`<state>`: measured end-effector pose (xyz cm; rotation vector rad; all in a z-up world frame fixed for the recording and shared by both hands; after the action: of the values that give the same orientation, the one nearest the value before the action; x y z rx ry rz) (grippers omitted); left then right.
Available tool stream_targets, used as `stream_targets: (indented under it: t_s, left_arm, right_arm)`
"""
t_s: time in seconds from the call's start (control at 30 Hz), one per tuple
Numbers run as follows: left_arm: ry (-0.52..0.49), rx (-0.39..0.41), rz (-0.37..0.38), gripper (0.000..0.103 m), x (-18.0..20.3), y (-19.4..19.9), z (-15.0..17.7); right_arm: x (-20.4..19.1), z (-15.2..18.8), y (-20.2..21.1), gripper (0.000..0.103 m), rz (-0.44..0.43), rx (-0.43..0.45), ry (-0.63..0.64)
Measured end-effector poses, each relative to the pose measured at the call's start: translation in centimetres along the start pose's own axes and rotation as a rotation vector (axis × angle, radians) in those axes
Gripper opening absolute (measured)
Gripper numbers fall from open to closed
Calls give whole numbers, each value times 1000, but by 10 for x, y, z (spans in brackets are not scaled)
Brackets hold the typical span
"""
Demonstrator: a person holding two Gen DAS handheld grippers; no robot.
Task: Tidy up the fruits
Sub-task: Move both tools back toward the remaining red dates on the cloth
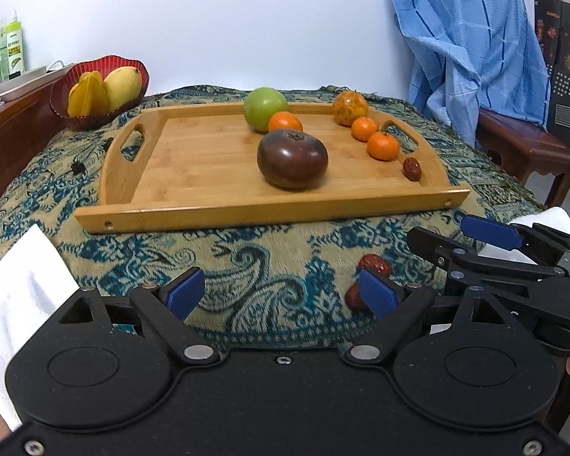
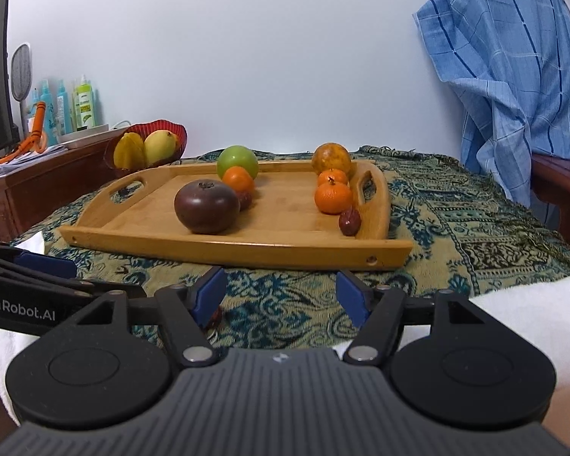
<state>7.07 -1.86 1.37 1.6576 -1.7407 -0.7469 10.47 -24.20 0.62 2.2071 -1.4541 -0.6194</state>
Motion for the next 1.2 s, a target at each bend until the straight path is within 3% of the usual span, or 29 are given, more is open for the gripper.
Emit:
stream_targets:
  t_s: [0.13, 0.27, 0.47, 0.67, 0.8, 1.07, 1.13, 1.2]
  left_arm:
    - [-9, -12, 19, 86, 4, 1, 3]
    - [-16, -24, 55, 75, 11, 1, 5]
    - [-33, -55, 102, 49, 17, -3, 7]
    - [-32, -67, 111, 49, 19, -9, 4]
    - [-38, -76, 125, 48, 20, -13, 2]
    - [-36, -95, 145, 47, 21, -22, -2]
    - [-27, -101, 150, 46, 23, -24, -3]
    - [-8, -106, 164, 34, 24, -25, -5]
  right_arm:
    - [2, 1, 1, 78, -2, -4, -17]
    - [5, 1, 0, 78, -9, -10, -27]
    - [3, 0, -4, 70, -43, -70, 7]
    - [7, -6, -19, 62, -136, -223, 20]
    - [4, -8, -21, 54, -137, -260, 67]
    - [8, -16, -26, 53, -149, -312, 120]
    - [11, -18, -27, 52, -166, -322, 110]
    - [17, -16, -25, 53, -205, -322, 61]
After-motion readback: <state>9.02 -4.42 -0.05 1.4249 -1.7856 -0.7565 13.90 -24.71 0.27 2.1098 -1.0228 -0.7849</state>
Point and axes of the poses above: each gripper's, at about its wrist camera, not at the fingertips, and y roughly against the way its jaws point, x to its right, z to its underside, the point moved 3 cm from there along -y, roughly the way its jaws point, and after that the axes turned 11 degrees about -x, right-handed, at the moved point
